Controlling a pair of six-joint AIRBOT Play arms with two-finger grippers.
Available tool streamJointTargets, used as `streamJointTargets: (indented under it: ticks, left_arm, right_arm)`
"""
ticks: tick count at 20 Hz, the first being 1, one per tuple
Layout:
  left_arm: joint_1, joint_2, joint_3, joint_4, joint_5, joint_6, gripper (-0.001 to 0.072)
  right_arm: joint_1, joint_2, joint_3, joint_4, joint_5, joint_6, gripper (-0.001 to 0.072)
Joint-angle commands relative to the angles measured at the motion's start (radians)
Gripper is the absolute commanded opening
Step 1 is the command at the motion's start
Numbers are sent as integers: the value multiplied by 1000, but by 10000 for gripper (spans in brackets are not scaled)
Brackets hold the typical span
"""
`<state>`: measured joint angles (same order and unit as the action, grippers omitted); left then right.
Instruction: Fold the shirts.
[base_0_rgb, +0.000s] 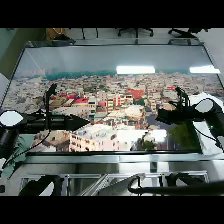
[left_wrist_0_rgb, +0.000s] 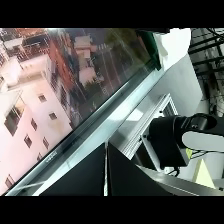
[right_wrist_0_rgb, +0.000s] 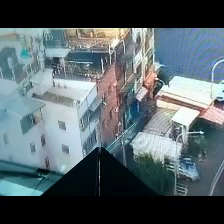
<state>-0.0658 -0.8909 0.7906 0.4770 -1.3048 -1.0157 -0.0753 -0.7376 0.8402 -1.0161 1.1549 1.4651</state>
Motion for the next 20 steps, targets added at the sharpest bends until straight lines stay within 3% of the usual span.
streamJointTargets:
  ticks: [1,3,4,7,9,10,11,12,15,20]
  left_arm:
    - [0,1,-1,2,-5,0,15]
    - [6,1,0,13,-5,-10,13]
    - [22,1,6,66,-4,-59,12]
    - [84,29,67,486,-13,-368,12]
    - [129,80,95,807,-57,-500,20]
    - [154,110,94,954,-82,-533,212]
    - [179,140,80,1079,-95,-574,707]
    - [213,171,53,1201,-95,-628,692]
    - [335,237,-55,1433,-49,-624,692]
    - [558,148,-198,1469,158,-587,691]
  right_arm:
    - [1,1,0,0,0,0,14]
    - [1,1,0,0,0,0,15]
    - [1,1,0,0,0,0,14]
    - [1,1,0,0,1,0,14]
    - [1,1,0,0,0,0,15]
    - [1,1,0,0,1,0,14]
    - [1,1,0,0,1,0,14]
    - [1,1,0,0,1,0,15]
    - [1,1,0,0,1,0,14]
    - [0,1,0,0,0,0,14]
